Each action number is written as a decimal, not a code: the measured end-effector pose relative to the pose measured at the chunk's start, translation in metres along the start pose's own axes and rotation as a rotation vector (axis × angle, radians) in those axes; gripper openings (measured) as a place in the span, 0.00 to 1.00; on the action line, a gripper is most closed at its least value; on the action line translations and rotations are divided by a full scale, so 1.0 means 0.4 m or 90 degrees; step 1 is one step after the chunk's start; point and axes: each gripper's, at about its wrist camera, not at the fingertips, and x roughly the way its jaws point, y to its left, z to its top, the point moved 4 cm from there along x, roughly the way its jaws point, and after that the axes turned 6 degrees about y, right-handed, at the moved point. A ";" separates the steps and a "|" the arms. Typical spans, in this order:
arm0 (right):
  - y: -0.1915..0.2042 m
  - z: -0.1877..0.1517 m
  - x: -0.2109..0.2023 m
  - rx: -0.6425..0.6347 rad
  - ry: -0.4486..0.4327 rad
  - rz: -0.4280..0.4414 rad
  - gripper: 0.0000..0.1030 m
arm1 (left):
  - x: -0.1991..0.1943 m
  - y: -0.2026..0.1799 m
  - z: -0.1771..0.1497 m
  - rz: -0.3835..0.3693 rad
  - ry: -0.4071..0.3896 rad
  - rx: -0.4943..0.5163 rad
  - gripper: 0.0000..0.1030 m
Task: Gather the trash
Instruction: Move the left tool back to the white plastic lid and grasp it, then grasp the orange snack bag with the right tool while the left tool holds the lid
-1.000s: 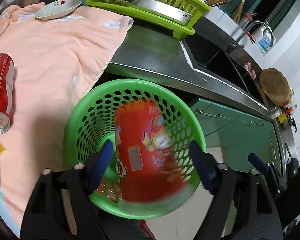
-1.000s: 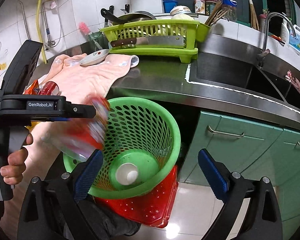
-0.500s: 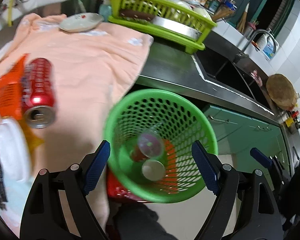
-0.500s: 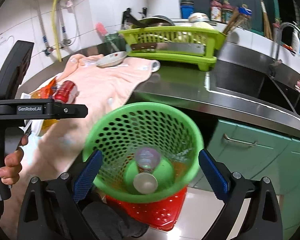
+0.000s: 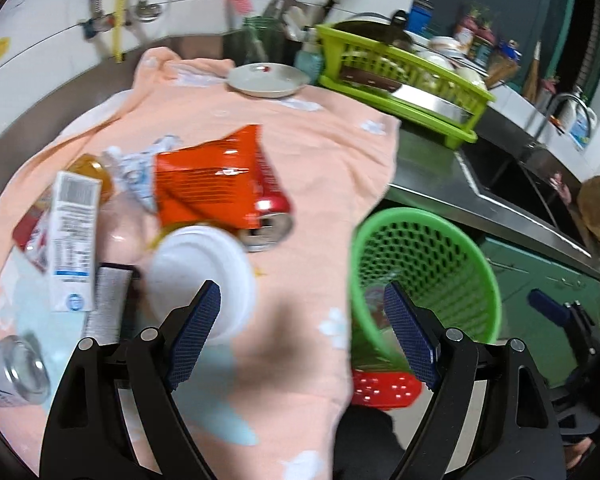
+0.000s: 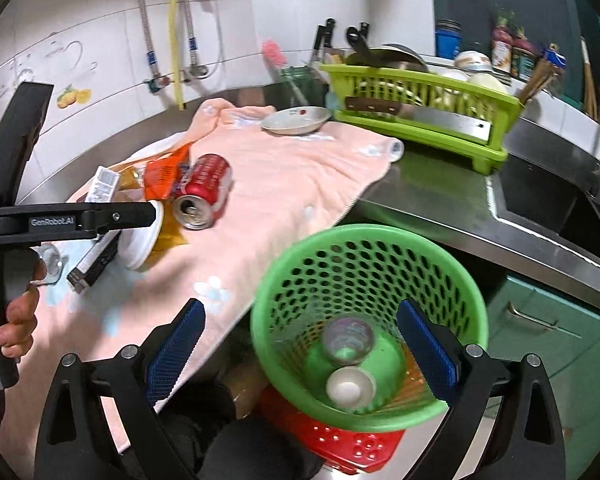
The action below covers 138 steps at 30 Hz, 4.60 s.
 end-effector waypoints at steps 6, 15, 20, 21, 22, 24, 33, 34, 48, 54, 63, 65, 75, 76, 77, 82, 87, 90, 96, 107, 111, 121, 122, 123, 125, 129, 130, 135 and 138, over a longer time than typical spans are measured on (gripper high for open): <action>0.032 0.010 0.015 -0.011 0.003 0.016 0.91 | 0.025 0.082 -0.005 0.034 0.006 -0.012 0.88; 0.047 0.022 0.041 -0.012 0.009 0.027 0.91 | 0.103 0.137 -0.002 0.043 0.043 -0.023 0.90; 0.054 0.028 0.055 -0.016 0.015 0.032 0.91 | 0.125 0.146 -0.002 0.040 0.052 -0.026 0.90; 0.056 0.031 0.058 -0.017 0.016 0.033 0.91 | 0.129 0.146 -0.002 0.041 0.054 -0.025 0.90; 0.059 0.034 0.060 -0.019 0.016 0.035 0.91 | 0.132 0.147 -0.002 0.040 0.055 -0.025 0.90; 0.067 0.041 0.066 -0.026 0.016 0.036 0.91 | 0.136 0.147 -0.001 0.038 0.055 -0.022 0.89; 0.086 0.074 0.083 -0.052 0.017 0.039 0.91 | 0.142 0.147 -0.004 0.038 0.051 -0.015 0.82; 0.089 0.076 0.084 -0.053 0.016 0.040 0.91 | 0.140 0.146 -0.005 0.037 0.049 -0.013 0.79; 0.140 0.155 0.094 -0.102 0.003 0.061 0.91 | 0.071 0.146 -0.019 0.011 0.017 -0.011 0.50; 0.154 0.174 0.098 -0.112 0.001 0.062 0.91 | 0.083 0.151 -0.025 0.013 0.030 -0.014 0.68; 0.145 0.161 0.109 -0.112 0.008 0.062 0.91 | 0.103 0.158 -0.017 -0.027 0.021 0.003 0.92; 0.146 0.160 0.110 -0.111 0.007 0.065 0.91 | 0.107 0.164 -0.013 -0.037 0.019 0.003 0.94; 0.150 0.150 0.128 -0.112 0.013 0.075 0.91 | 0.138 0.188 -0.001 -0.075 0.022 0.003 0.95; 0.151 0.150 0.132 -0.112 0.014 0.075 0.91 | 0.143 0.191 0.000 -0.080 0.025 0.001 0.95; 0.150 0.149 0.135 -0.111 0.015 0.076 0.91 | 0.147 0.193 0.001 -0.083 0.027 -0.002 0.95; 0.152 0.149 0.144 -0.111 0.019 0.081 0.91 | 0.168 0.192 0.002 -0.074 0.039 0.006 0.95; 0.154 0.150 0.154 -0.115 0.024 0.079 0.91 | 0.183 0.179 0.003 -0.067 0.048 0.019 0.93; 0.155 0.152 0.155 -0.115 0.024 0.079 0.91 | 0.189 0.178 0.002 -0.058 0.051 0.018 0.86; 0.164 0.157 0.150 -0.127 0.021 0.073 0.91 | 0.162 0.177 0.002 -0.058 0.030 0.016 0.81; 0.214 0.221 0.166 -0.163 0.027 0.115 0.91 | 0.046 0.185 -0.035 -0.017 -0.018 0.022 0.81; 0.262 0.274 0.192 -0.211 0.042 0.150 0.91 | -0.008 0.216 -0.054 -0.006 -0.034 0.001 0.81; 0.409 0.390 0.274 -0.390 0.076 0.150 0.91 | -0.110 0.292 -0.099 0.011 -0.064 -0.039 0.81; 0.418 0.395 0.288 -0.408 0.084 0.146 0.91 | -0.116 0.300 -0.103 0.012 -0.065 -0.043 0.81; 0.432 0.404 0.308 -0.423 0.098 0.146 0.91 | -0.121 0.306 -0.107 0.011 -0.067 -0.045 0.81; 0.441 0.411 0.339 -0.437 0.121 0.148 0.91 | -0.124 0.315 -0.112 0.013 -0.067 -0.048 0.81; 0.474 0.411 0.408 -0.489 0.160 0.132 0.91 | -0.124 0.327 -0.117 0.013 -0.068 -0.053 0.81; 0.479 0.410 0.421 -0.495 0.168 0.126 0.91 | -0.123 0.330 -0.118 0.012 -0.067 -0.055 0.81; 0.495 0.396 0.467 -0.519 0.204 0.114 0.86 | -0.114 0.339 -0.120 0.010 -0.061 -0.059 0.81; 0.494 0.386 0.476 -0.518 0.223 0.109 0.69 | -0.107 0.340 -0.122 0.007 -0.058 -0.061 0.81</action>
